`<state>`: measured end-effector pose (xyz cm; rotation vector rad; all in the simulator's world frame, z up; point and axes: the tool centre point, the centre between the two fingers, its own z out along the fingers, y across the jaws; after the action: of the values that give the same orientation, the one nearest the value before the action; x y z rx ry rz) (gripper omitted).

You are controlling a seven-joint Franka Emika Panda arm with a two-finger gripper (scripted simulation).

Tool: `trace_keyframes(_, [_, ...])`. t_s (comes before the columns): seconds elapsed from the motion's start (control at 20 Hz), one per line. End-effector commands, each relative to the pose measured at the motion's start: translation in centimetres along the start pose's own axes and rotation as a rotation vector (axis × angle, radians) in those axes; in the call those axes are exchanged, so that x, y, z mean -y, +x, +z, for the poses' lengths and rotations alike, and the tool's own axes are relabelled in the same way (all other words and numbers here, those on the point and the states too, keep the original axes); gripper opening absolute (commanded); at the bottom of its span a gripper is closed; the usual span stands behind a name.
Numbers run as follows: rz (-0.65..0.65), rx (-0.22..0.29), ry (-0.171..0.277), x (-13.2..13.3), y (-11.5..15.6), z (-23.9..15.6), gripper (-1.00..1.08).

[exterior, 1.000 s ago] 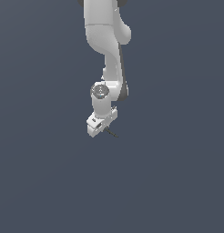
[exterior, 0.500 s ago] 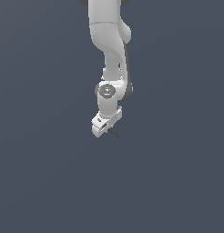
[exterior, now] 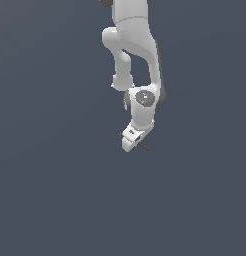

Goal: Pick up the object and move it to a goal position.

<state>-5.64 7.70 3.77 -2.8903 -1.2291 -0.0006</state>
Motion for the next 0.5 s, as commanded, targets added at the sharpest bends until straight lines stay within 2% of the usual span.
trace_keyframes(0.0, [0.001,0.000,0.000,1.7,2.6,-0.7,-1.00])
trace_keyframes(0.45, [0.004,0.000,0.000,7.1,11.3,-3.1,-1.00])
